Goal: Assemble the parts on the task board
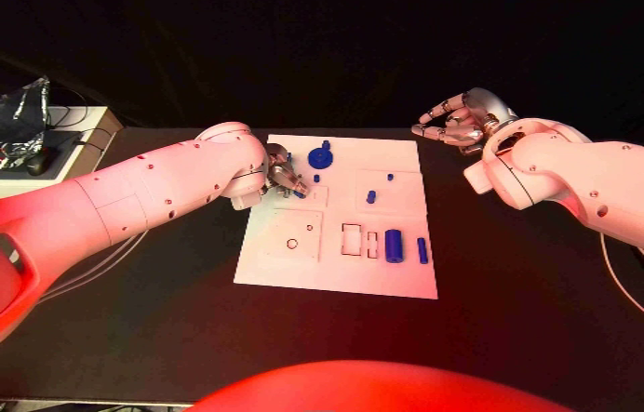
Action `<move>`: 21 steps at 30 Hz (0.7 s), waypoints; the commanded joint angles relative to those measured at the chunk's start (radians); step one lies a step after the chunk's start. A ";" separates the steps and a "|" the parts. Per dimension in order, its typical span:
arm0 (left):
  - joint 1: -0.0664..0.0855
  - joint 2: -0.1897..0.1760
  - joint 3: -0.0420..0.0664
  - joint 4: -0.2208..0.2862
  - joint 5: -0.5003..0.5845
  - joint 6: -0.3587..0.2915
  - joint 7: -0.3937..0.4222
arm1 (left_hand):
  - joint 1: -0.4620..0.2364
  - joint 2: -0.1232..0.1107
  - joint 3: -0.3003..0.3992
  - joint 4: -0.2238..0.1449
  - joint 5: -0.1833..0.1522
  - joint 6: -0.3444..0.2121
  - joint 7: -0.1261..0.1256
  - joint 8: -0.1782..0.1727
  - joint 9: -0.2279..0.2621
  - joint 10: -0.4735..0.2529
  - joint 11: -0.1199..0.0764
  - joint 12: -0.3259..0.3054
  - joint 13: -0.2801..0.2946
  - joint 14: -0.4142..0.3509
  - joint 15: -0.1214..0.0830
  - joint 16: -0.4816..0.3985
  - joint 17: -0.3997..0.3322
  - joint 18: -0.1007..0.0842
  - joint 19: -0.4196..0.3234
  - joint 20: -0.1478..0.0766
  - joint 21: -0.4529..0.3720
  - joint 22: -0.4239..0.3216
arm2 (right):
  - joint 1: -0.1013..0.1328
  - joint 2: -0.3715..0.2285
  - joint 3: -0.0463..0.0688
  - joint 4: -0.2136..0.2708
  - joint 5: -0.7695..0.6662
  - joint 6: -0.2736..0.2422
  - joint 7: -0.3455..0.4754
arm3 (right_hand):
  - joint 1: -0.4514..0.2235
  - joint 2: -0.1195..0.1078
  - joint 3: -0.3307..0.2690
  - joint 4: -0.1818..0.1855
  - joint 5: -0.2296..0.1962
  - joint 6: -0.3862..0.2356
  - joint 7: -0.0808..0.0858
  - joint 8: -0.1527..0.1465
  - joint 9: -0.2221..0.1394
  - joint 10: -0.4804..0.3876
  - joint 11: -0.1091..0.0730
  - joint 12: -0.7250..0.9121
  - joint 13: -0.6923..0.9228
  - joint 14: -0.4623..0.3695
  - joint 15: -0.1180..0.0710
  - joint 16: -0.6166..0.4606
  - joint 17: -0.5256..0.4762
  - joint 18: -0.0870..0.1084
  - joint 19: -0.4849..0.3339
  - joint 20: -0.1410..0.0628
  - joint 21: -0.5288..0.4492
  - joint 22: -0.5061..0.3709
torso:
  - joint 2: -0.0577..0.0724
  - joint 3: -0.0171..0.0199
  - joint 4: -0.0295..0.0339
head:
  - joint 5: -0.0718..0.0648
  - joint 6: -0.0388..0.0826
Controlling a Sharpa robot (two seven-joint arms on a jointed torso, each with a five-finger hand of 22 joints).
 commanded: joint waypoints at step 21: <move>-0.008 0.009 -0.003 0.000 -0.011 -0.027 0.011 | 0.109 0.053 0.057 -0.004 0.017 -0.012 0.005 -0.022 0.004 -0.011 0.001 -0.007 -0.004 0.090 0.003 -0.002 0.214 -0.017 0.000 0.001 -0.005 0.001 | 0.000 0.000 0.000 0.000 -0.005 0.014 0.011 | -0.013 -0.001 0.007 0.000 0.006 -0.009 0.002 0.006 0.002 -0.010 0.000 -0.006 0.119 0.079 -0.009 -0.007 0.159 0.012 0.045 -0.008 -0.002 0.166 | 0.000 0.0001 -0.0004 | -0.001 -0.003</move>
